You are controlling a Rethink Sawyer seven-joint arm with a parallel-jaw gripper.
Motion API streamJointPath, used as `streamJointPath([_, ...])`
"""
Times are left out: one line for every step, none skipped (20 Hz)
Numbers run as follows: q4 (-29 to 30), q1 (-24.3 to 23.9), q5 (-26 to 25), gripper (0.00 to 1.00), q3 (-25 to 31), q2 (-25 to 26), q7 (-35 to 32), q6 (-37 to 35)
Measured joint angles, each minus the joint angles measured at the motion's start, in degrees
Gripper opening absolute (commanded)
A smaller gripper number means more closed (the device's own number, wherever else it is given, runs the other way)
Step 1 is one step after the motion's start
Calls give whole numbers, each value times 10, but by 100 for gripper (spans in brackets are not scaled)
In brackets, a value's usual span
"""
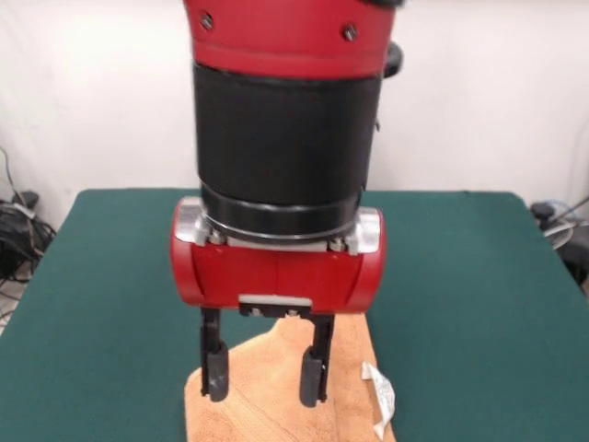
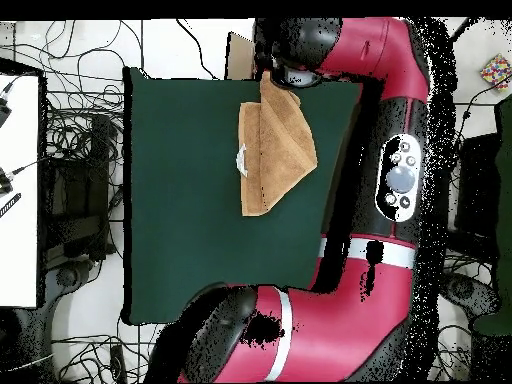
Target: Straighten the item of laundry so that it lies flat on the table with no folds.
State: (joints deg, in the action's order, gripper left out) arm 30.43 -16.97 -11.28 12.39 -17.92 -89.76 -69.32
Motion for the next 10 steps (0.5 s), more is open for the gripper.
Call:
streamJointPath([-13,-1,-2,100,4,3,2,-12])
streamJointPath([-33,-3,-7,100,12,9,6,-31])
streamJointPath([-49,-6,-11,100,19,13,12,-48])
streamJointPath([-77,-10,-22,100,32,20,24,-77])
streamJointPath([-99,-14,-34,100,43,26,38,-100])
streamJointPath([-113,-17,-41,100,52,30,48,-114])
streamJointPath([-126,-19,-49,100,59,33,59,-127])
streamJointPath([-137,-23,-58,100,68,35,72,-140])
streamJointPath([-159,-30,-77,100,88,41,102,-161])
streamJointPath([-167,-34,-86,100,97,43,116,-169])
